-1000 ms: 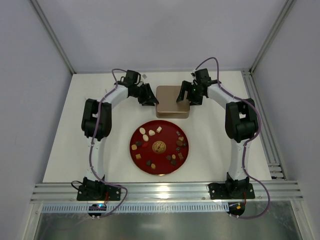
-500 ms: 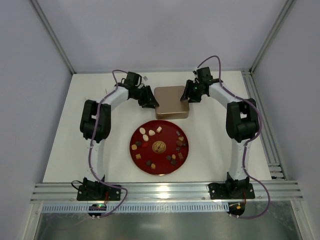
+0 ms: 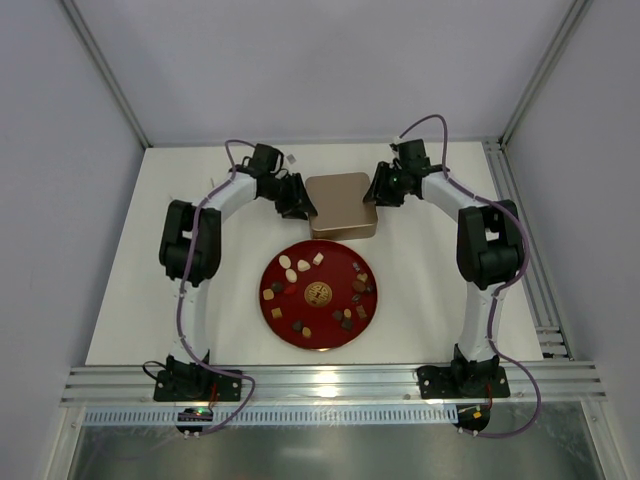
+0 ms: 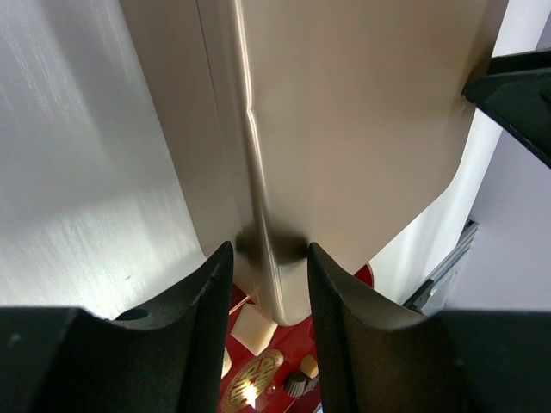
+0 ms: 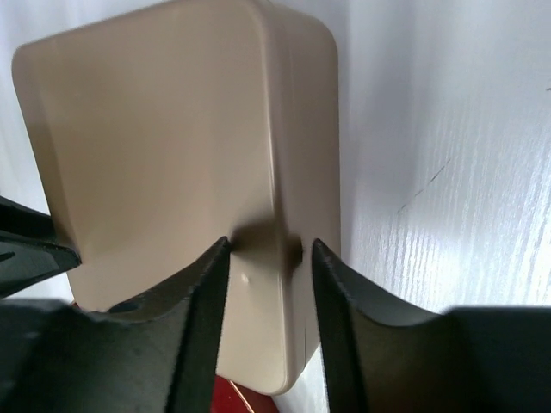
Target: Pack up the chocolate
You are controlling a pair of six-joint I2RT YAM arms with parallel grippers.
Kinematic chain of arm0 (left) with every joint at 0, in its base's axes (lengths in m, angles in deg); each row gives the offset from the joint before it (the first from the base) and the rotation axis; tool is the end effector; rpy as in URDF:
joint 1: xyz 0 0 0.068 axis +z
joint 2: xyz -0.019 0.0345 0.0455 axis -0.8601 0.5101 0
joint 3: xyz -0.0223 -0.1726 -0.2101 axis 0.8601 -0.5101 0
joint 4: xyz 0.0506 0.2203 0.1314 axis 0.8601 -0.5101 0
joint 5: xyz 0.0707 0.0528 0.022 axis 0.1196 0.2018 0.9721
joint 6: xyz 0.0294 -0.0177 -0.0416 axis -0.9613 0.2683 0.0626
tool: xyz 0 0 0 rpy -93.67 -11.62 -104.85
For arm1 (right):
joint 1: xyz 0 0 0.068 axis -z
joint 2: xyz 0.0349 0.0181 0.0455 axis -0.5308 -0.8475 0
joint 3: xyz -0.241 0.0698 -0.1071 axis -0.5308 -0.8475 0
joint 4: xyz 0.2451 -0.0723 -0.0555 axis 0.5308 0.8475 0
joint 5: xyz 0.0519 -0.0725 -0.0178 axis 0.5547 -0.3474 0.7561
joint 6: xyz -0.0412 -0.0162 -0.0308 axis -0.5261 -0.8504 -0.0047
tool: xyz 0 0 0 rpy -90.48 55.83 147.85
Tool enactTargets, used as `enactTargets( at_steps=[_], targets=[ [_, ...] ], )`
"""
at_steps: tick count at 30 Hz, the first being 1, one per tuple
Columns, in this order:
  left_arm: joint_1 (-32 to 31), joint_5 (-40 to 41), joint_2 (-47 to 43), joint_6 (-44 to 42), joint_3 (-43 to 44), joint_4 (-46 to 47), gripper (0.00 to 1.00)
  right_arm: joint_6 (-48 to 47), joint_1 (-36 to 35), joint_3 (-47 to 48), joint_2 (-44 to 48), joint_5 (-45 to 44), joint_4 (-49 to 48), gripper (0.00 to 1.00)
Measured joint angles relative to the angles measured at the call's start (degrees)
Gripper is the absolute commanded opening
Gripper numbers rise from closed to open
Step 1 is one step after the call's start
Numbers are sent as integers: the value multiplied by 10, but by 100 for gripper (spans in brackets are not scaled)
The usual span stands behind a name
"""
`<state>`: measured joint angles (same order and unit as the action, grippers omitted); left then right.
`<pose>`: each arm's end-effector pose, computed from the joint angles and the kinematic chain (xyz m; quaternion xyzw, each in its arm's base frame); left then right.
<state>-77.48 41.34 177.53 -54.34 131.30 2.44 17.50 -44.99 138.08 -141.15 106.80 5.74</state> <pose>0.4410 -0.1650 0.1783 -0.0491 0.9220 -0.3646 0.1209 0.4395 0.1117 0.1973 0.0399 0.9288 0.2416 0.2782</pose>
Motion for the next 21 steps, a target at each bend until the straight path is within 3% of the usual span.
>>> enactTargets(
  at_steps=[5,13,17,21],
  targets=[
    [-1,15,13,-9,37,-43,46,-3,-5,0,2,-3,24,62],
    [1,68,38,-49,133,-121,54,-8,-2,8,18,-19,65,74],
    [5,83,34,-64,183,-144,55,-7,4,8,68,-28,75,81],
    [5,97,-15,-67,171,-150,56,-7,9,1,165,-44,70,85]
  ],
)
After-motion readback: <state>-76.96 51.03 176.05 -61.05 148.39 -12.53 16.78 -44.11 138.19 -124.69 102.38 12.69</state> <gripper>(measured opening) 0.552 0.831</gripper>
